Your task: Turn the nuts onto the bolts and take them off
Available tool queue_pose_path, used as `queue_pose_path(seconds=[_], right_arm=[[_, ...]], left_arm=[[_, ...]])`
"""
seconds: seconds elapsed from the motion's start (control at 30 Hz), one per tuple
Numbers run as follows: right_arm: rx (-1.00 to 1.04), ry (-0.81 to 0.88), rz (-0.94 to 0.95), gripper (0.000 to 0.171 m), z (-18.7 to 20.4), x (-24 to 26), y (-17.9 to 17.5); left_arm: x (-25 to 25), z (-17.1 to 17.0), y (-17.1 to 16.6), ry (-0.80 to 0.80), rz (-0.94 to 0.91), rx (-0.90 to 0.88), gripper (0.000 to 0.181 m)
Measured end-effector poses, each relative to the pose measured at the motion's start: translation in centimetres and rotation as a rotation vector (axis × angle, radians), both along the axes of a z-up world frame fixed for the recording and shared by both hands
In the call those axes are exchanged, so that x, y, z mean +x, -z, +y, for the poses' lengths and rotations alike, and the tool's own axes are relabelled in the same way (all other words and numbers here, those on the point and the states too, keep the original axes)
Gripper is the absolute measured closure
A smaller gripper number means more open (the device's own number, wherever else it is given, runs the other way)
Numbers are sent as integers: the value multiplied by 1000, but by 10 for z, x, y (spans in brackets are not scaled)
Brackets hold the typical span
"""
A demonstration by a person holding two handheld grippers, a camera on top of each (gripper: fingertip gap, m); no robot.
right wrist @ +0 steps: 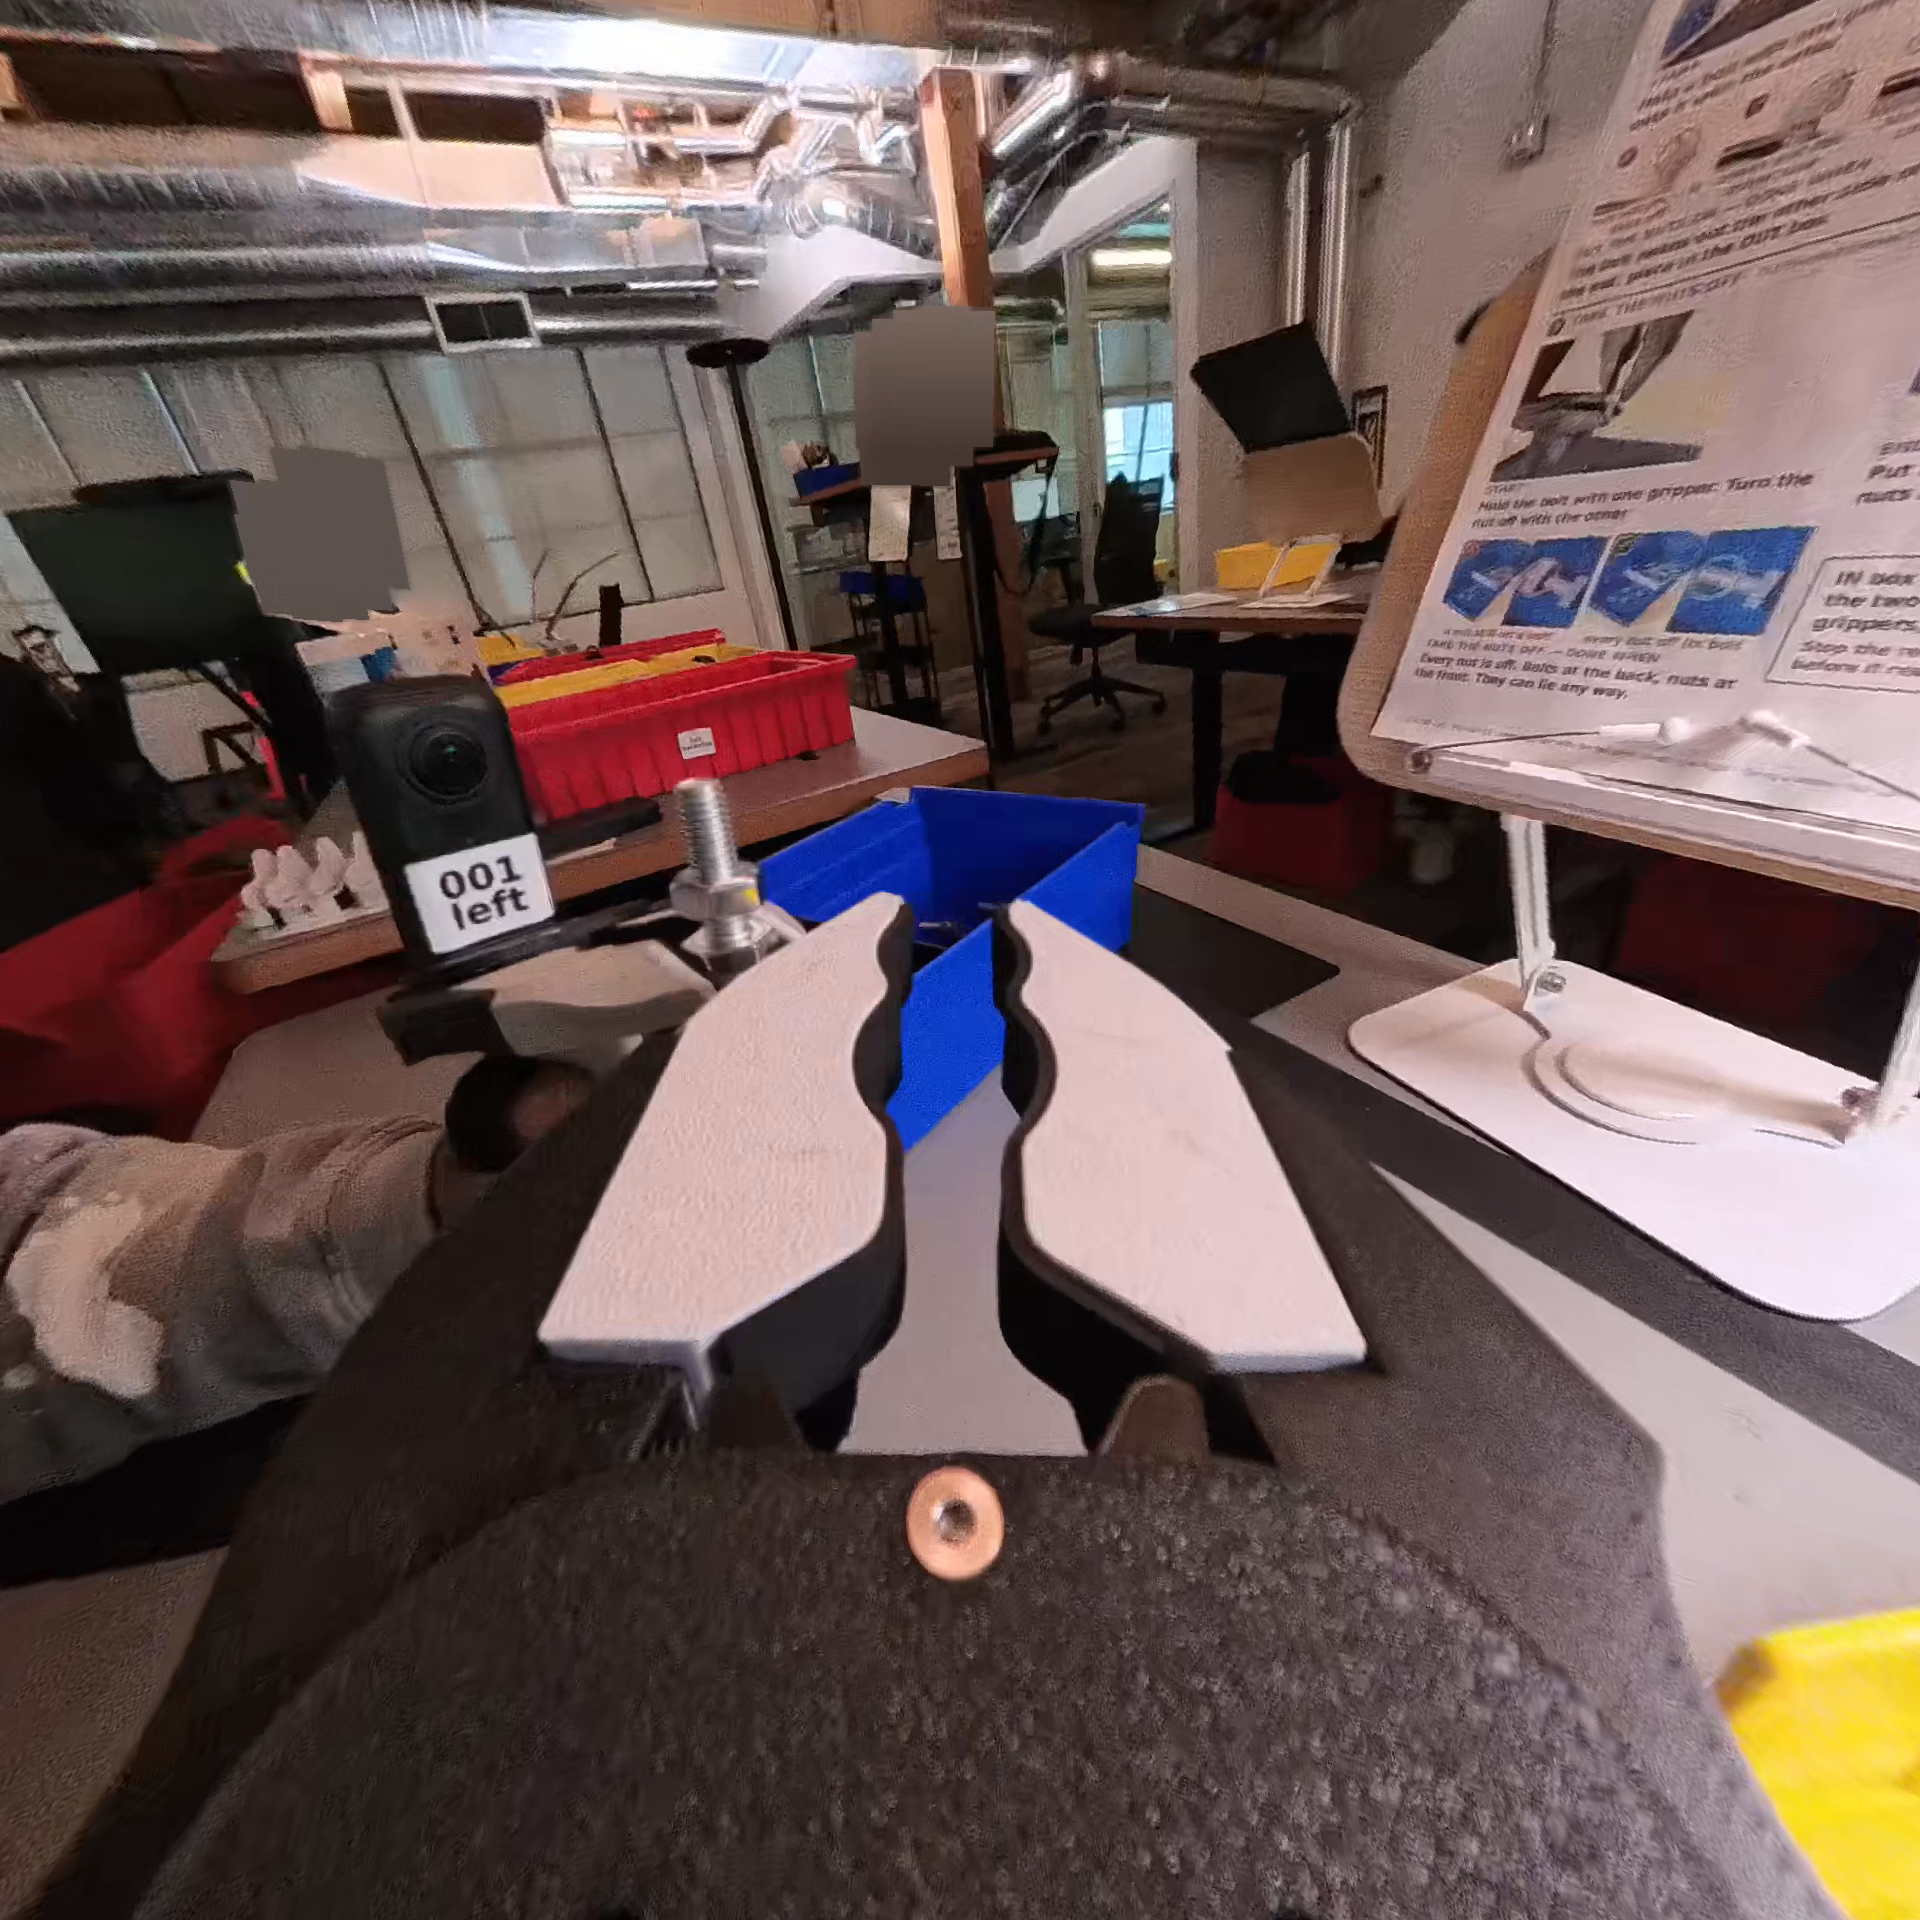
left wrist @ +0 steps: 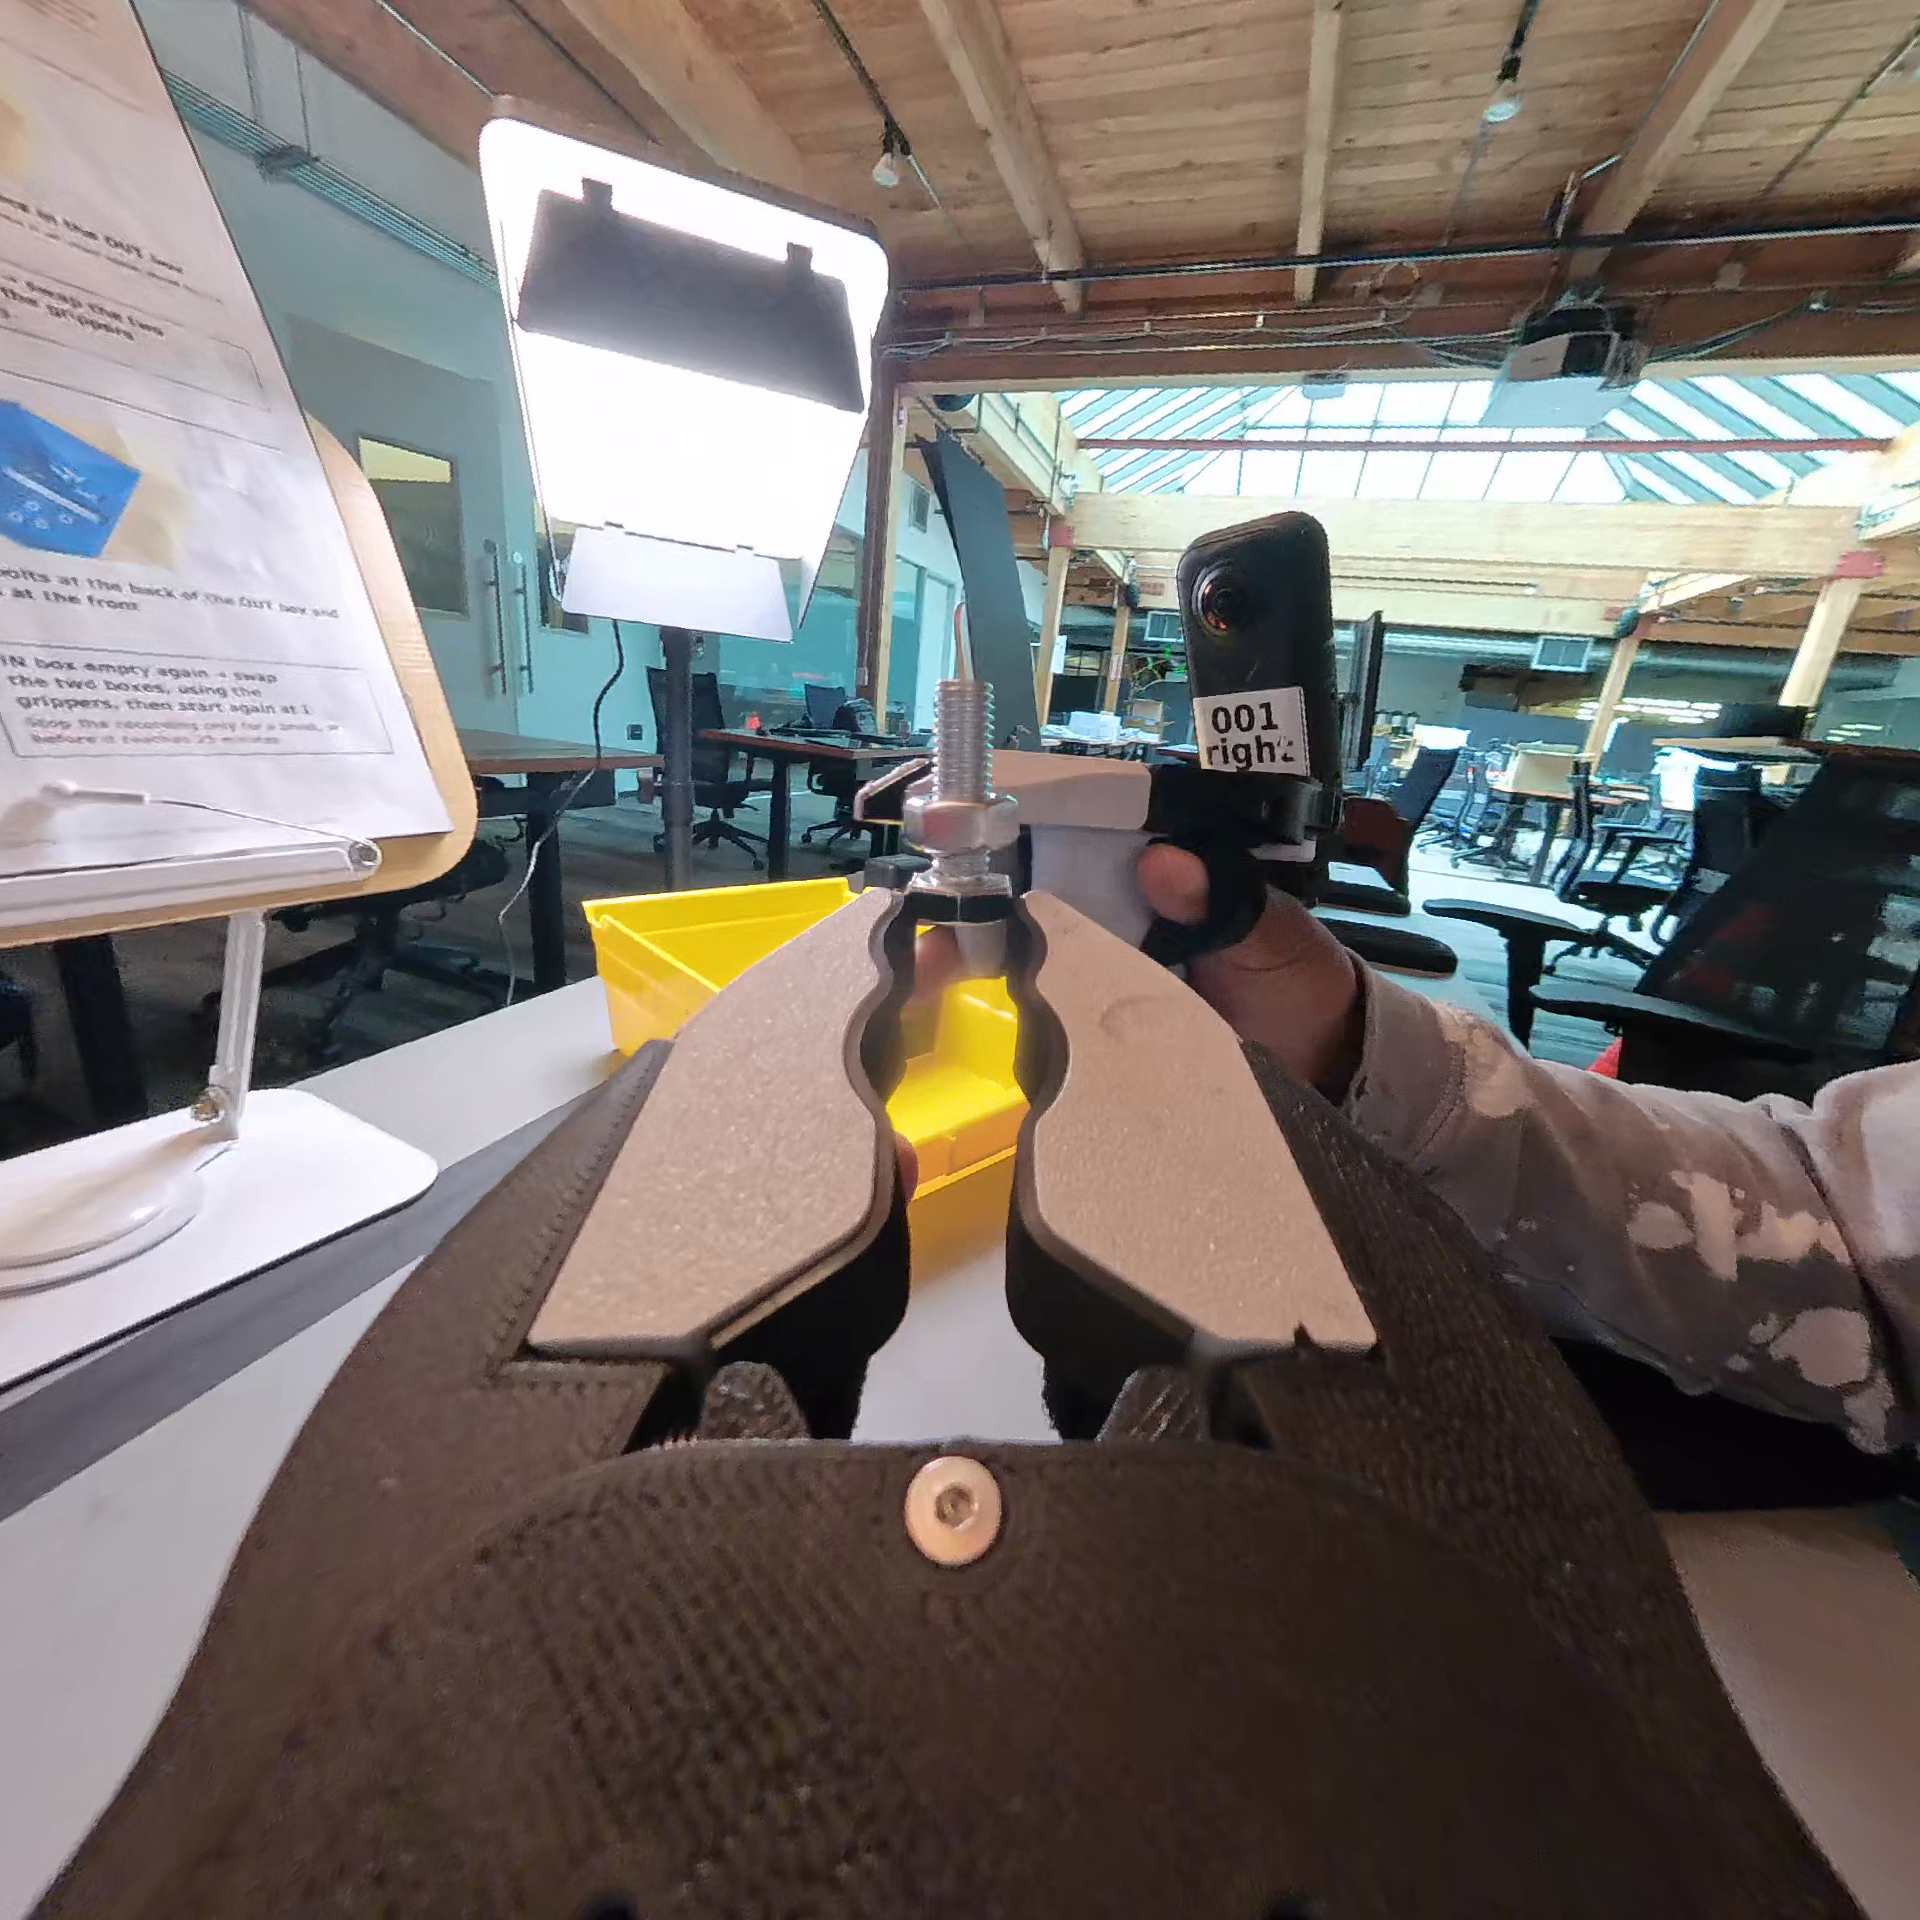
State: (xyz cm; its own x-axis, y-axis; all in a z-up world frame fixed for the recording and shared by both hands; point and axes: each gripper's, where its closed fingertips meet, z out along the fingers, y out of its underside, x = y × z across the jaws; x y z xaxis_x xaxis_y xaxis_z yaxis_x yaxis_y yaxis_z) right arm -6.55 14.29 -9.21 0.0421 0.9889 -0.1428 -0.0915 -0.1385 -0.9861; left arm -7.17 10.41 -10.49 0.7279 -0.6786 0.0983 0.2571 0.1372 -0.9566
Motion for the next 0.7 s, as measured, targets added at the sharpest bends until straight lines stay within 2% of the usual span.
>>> queue_pose_path(seconds=[0.2, 0.3, 0.37, 0.43, 0.6, 0.67, 0.7], right_arm=[[55, -125, -37, 135, -30, -7, 0], [54, -113, -43, 133, -28, -9, 2], [13, -25, -16, 151, -8, -2, 0], [-5, -20, -12, 147, -1, 4, -1], [42, -118, -42, 132, -31, -8, 0], [51, -93, -37, 133, -27, -9, 1], [32, -51, -34, 147, -17, -6, 2]], left_arm=[[4, 3, 6, -6, 11, -24, 163], [5, 3, 5, -18, 14, -27, 164], [1, 1, 2, 4, -11, -20, 163], [-1, 2, 1, -15, 9, -13, 163], [3, 5, 7, -17, 18, -33, 163], [4, 4, 6, -10, 3, -37, 164], [3, 2, 3, 13, -14, -28, 164]])
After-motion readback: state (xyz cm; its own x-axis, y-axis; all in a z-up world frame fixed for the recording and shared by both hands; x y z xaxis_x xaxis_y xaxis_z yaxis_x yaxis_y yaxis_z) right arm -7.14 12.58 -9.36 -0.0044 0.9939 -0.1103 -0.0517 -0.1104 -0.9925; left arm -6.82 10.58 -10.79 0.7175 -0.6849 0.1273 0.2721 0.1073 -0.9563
